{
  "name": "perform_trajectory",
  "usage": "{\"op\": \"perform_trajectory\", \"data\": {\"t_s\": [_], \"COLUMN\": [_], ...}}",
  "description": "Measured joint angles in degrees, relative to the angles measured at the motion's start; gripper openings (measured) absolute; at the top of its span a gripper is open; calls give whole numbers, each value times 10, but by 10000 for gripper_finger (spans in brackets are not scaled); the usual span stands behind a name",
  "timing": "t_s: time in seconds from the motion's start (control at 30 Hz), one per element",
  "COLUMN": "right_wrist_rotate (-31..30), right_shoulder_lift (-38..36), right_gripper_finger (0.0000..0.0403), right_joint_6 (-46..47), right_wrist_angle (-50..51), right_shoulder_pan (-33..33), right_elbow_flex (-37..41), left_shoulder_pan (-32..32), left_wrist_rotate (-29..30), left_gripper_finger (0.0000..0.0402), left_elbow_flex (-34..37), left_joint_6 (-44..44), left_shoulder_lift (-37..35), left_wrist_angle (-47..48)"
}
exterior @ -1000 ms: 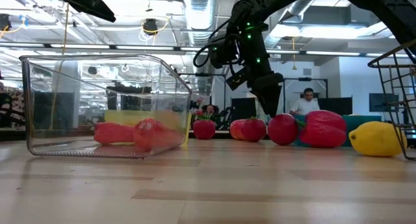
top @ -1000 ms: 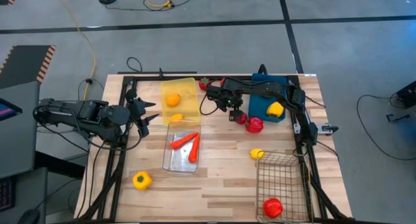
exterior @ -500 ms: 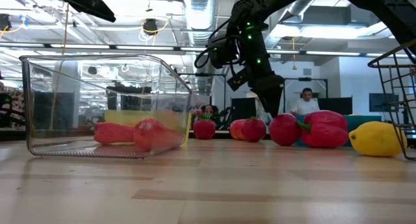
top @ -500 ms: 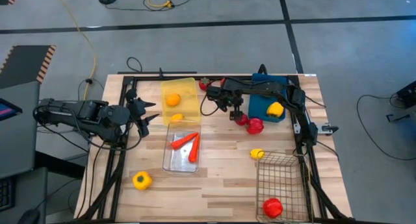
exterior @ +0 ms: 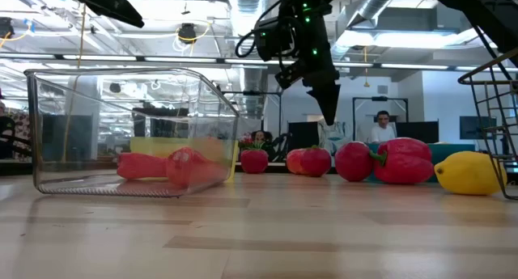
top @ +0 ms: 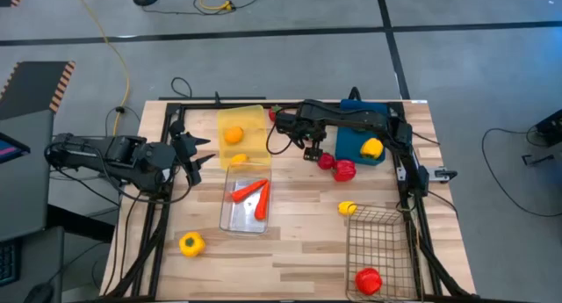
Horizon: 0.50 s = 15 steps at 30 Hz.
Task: Sort produce into baskets
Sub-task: Put the middle red tomato into the wire basket
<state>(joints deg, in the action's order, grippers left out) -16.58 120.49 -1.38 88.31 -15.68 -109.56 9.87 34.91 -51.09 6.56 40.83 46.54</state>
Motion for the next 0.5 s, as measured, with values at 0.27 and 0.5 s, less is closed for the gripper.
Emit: {"op": "perform_trajectory", "data": {"t_s": [0.27,0.5], "right_wrist_rotate": [94,91], "right_shoulder_lift": [1,5], "right_gripper_finger": [396,396], "right_joint_6": [20,41], "right_wrist_angle": [11,12], "right_shoulder_pan": [42,57], "right_elbow_flex": [17,19], "left_shoulder_pan": [0,0], "left_wrist_rotate": [0,0], "left_gripper_finger": [194,194], "left_elbow_flex": [0,0], "left_joint_6": [0,1], "left_shoulder_lift": [0,0], "left_wrist_angle": [0,0]}}
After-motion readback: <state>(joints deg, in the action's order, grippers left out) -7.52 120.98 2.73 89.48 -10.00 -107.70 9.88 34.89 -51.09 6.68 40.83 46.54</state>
